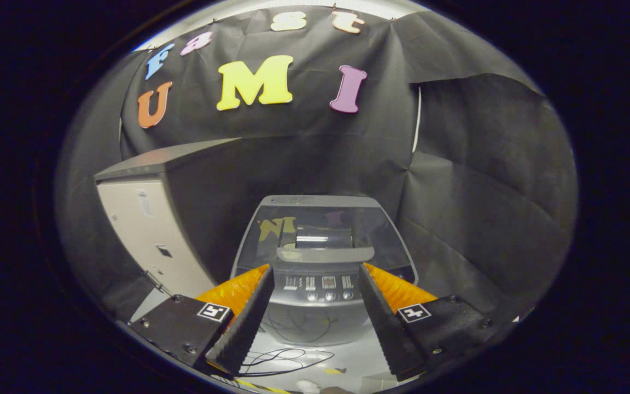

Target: Put the clothes into the washing machine and then close the washing machine lid.

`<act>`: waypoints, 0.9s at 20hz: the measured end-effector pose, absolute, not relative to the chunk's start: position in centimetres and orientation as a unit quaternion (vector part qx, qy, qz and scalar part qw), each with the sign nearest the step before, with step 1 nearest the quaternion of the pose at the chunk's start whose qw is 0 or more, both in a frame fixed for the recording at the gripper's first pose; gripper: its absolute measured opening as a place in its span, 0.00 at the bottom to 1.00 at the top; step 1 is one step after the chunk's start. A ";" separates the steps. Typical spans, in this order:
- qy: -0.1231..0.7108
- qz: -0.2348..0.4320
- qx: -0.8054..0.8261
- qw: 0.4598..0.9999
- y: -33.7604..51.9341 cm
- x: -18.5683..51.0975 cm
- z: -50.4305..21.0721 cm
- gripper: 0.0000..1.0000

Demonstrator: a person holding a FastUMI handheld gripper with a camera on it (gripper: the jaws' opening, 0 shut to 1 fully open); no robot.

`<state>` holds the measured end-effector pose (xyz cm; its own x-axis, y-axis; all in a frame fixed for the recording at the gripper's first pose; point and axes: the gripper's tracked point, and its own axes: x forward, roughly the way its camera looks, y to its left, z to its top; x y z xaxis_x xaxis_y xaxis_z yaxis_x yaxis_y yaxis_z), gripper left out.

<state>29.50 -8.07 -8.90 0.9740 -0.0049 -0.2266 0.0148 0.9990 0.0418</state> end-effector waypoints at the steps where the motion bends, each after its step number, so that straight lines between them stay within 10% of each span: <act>1: 0.104 -0.012 0.029 0.994 -7.3 26.7 -8.7 0.97; 18: 0.025 -0.017 0.023 0.999 1.1 3.2 -3.9 0.99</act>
